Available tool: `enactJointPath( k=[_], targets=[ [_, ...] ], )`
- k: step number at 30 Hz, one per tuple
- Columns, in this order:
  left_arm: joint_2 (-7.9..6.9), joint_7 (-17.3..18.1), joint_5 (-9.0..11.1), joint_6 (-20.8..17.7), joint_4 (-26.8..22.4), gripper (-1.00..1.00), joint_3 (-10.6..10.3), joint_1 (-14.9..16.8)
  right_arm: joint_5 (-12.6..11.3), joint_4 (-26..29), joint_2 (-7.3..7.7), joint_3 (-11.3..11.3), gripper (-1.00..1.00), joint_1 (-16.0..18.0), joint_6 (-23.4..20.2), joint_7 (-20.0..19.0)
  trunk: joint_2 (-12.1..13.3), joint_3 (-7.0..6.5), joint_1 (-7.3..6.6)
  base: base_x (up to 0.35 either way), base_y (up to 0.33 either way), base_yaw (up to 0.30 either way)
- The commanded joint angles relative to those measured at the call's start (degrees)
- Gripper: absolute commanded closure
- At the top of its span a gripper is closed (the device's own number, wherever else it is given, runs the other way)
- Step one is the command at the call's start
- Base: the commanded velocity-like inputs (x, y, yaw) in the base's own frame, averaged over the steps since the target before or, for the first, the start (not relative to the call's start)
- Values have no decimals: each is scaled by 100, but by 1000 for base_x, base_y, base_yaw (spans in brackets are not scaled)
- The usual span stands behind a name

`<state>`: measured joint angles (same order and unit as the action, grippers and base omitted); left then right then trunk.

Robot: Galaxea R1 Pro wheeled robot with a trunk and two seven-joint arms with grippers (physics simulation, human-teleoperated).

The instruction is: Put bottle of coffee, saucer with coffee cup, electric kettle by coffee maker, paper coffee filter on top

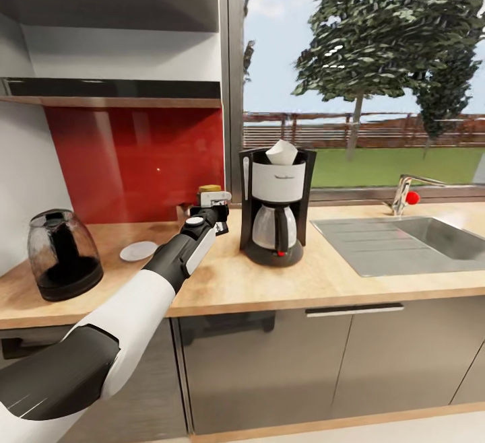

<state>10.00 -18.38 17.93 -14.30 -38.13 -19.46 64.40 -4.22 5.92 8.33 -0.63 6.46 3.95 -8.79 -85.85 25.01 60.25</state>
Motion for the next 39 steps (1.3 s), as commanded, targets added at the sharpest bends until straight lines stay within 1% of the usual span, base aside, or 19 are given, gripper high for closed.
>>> enactJointPath(
  k=[1,5,16,22,39],
  targets=[
    [0,-43,39,-20,-6,100,-14,4,-44,-5,2,-7,-100,4,18,-27,-3,7,1,170,0,0],
    [0,-43,36,-20,-3,100,-14,3,-44,-7,2,-7,-100,4,18,-27,-3,7,1,101,0,0],
    [0,-43,35,-20,-8,100,-14,3,-44,-6,2,-7,-100,4,18,-27,-3,8,1,9,0,0],
    [0,-43,35,-20,-10,100,-14,3,-44,-7,2,-11,-100,4,18,-27,-3,40,1,0,0,0],
    [0,-43,35,-20,-11,100,-14,3,-20,-12,2,-15,-100,4,18,-35,-685,355,375,0,0,0]
  ],
)
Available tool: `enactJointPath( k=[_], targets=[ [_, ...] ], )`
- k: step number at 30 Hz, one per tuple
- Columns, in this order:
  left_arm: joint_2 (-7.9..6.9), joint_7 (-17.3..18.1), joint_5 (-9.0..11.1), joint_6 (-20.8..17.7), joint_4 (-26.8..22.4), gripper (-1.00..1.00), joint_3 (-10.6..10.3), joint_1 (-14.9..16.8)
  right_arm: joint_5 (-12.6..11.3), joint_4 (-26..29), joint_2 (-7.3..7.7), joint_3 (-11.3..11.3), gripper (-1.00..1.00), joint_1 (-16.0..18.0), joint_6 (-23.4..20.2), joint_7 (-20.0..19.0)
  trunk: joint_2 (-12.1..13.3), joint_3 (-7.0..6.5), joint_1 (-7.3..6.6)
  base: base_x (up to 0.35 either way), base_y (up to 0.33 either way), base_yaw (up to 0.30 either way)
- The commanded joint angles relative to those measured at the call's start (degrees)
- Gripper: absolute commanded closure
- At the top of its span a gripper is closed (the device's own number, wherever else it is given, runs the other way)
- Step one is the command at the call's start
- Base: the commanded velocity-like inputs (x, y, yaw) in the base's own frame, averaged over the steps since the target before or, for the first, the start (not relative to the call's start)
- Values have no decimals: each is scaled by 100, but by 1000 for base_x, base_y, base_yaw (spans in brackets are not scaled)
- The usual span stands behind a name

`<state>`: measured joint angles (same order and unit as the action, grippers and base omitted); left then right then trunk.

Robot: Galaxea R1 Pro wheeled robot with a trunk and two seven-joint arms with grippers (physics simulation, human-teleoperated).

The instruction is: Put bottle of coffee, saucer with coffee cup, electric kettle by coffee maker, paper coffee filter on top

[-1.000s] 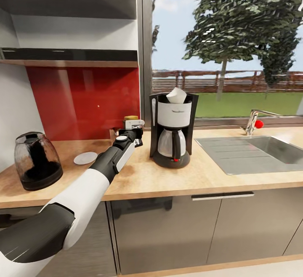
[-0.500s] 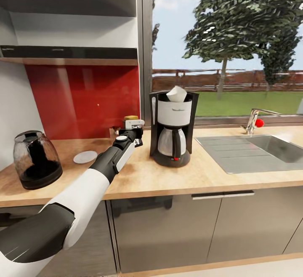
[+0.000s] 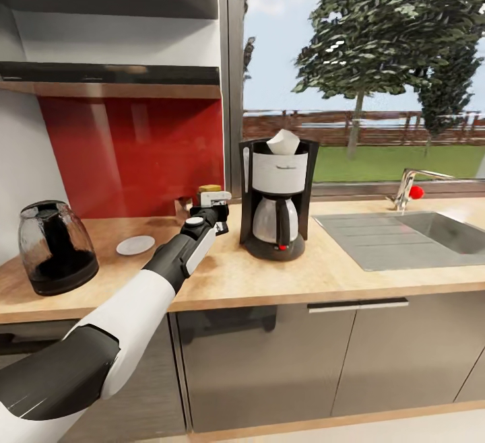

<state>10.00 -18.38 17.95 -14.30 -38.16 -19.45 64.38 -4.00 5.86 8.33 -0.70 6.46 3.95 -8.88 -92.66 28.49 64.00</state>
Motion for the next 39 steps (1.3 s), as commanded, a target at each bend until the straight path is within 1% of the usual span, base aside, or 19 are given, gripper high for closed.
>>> enactJointPath(
  k=[1,2,13,22,39],
  targets=[
    [0,-43,33,-20,-7,100,-15,5,-41,-6,2,-6,-100,4,18,-26,-45,25,22,0,0,0],
    [0,-43,33,-20,-7,100,-15,5,-40,-6,2,-7,-100,4,18,-26,-85,43,44,0,0,0],
    [0,-42,41,-20,9,100,-15,6,-40,-6,2,-7,-100,4,18,-26,-85,44,44,20,0,0],
    [0,-43,35,-20,60,100,-15,4,-39,-6,2,-9,-100,4,18,-26,-85,74,44,58,0,0],
    [0,-43,33,-20,81,100,-15,4,-39,-6,2,-7,-100,4,18,-26,-85,211,44,0,0,0]
  ],
)
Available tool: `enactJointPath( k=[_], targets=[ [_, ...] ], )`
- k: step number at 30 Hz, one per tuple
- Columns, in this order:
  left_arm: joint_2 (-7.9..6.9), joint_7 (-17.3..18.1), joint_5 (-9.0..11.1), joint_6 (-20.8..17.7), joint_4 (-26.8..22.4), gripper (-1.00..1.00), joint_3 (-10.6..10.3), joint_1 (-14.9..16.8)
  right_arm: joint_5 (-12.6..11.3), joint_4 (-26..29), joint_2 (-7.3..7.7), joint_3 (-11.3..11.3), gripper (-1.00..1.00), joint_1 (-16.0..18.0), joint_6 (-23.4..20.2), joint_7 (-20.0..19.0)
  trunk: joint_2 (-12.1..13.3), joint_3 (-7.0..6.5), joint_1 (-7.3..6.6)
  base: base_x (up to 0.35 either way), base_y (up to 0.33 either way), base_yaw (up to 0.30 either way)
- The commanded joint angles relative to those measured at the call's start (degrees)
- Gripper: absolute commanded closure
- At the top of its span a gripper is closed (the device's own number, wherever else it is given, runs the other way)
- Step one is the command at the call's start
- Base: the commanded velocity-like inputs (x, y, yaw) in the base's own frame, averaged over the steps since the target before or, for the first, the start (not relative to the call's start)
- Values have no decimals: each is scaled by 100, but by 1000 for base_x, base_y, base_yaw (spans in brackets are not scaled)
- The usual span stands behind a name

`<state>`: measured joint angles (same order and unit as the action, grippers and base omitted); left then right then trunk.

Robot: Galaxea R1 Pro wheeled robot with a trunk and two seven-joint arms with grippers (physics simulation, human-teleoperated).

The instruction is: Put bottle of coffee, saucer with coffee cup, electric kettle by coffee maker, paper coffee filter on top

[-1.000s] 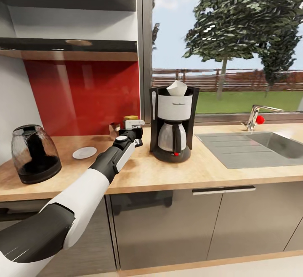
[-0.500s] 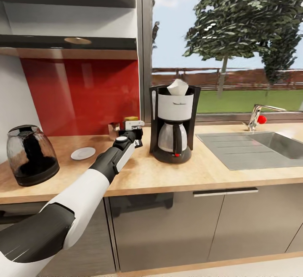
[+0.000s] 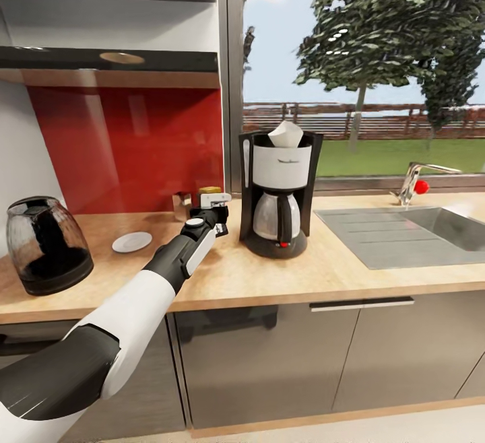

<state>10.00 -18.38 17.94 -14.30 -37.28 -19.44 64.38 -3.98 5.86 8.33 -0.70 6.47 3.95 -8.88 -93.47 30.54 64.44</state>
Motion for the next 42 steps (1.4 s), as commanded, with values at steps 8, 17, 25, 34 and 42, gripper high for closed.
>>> enactJointPath(
  k=[8,17,25,34,42],
  targets=[
    [0,-43,38,-20,0,100,-11,5,-42,-6,2,-8,-100,4,18,-26,-3,77,-1,0,0,0],
    [0,-43,39,-20,9,100,-8,6,-42,-6,2,-10,-100,3,18,-26,-3,156,-1,0,0,0],
    [0,-43,40,-20,10,100,-7,5,-42,-6,2,-10,-100,3,18,-26,-3,226,-1,0,0,0],
    [0,-43,39,-20,11,100,-7,5,-42,-6,2,-10,-100,2,18,-26,-3,305,-1,0,0,0],
    [0,-41,35,-20,11,100,-7,5,-42,-6,2,-10,-100,4,18,-26,-3,353,-1,13,0,0]
  ],
)
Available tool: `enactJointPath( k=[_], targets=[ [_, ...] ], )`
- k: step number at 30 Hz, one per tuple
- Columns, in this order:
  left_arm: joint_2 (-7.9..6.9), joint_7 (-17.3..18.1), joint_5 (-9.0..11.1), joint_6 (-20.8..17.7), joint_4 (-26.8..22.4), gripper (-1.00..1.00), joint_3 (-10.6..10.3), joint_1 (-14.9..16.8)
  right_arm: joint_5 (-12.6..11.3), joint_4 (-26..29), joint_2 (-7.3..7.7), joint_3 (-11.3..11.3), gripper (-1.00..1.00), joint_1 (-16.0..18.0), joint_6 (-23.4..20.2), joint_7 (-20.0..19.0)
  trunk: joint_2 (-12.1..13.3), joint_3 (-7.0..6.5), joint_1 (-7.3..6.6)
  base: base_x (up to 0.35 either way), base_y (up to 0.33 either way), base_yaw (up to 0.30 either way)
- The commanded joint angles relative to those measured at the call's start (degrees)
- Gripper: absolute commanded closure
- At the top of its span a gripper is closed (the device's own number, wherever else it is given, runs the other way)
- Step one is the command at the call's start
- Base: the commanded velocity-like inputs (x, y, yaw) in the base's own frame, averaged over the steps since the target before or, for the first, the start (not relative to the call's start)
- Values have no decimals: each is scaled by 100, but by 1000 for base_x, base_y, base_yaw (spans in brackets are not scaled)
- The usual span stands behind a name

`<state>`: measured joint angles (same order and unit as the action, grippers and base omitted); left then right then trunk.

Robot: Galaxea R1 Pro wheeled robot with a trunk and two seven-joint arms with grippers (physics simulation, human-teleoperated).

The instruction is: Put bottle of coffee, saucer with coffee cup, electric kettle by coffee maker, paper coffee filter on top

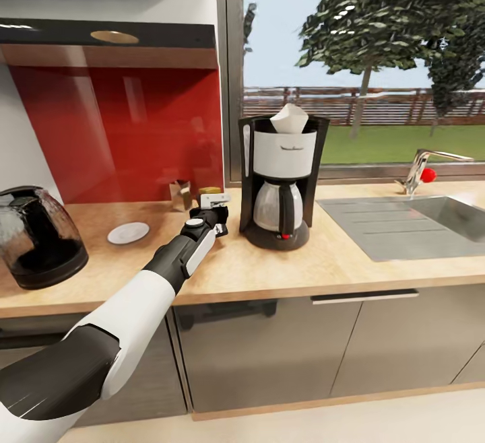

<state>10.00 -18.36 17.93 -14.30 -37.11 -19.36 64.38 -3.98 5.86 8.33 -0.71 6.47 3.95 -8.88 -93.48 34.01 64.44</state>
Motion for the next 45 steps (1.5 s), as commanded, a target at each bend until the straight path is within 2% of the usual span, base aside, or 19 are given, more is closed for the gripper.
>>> enactJointPath(
  k=[1,16,20,30,33,39,45],
  targets=[
    [0,-40,36,-20,-7,100,-15,4,-42,-6,2,-8,-100,2,18,-26,-3,7,0,144,0,0],
    [0,-40,35,-20,-8,100,-15,5,-42,-6,2,-8,-100,2,18,-26,-3,9,0,81,0,0],
    [0,-37,35,-20,-13,100,-15,5,-42,-6,2,-8,-100,2,18,-26,-163,81,88,3,0,0],
    [0,-36,35,-20,-9,100,-15,4,-42,-6,2,-8,-100,4,18,-26,-163,81,88,0,0,0],
    [0,-36,35,-20,-12,100,-15,4,-42,-6,2,-8,-100,4,18,-26,-284,134,154,0,0,0],
    [0,-36,35,-20,-11,100,-15,6,-42,-6,2,-8,-100,2,18,-26,-284,134,154,0,0,0],
    [0,-36,35,-20,-15,100,-15,4,-42,-6,2,-8,-100,2,18,-26,-484,224,264,0,0,0]
  ],
)
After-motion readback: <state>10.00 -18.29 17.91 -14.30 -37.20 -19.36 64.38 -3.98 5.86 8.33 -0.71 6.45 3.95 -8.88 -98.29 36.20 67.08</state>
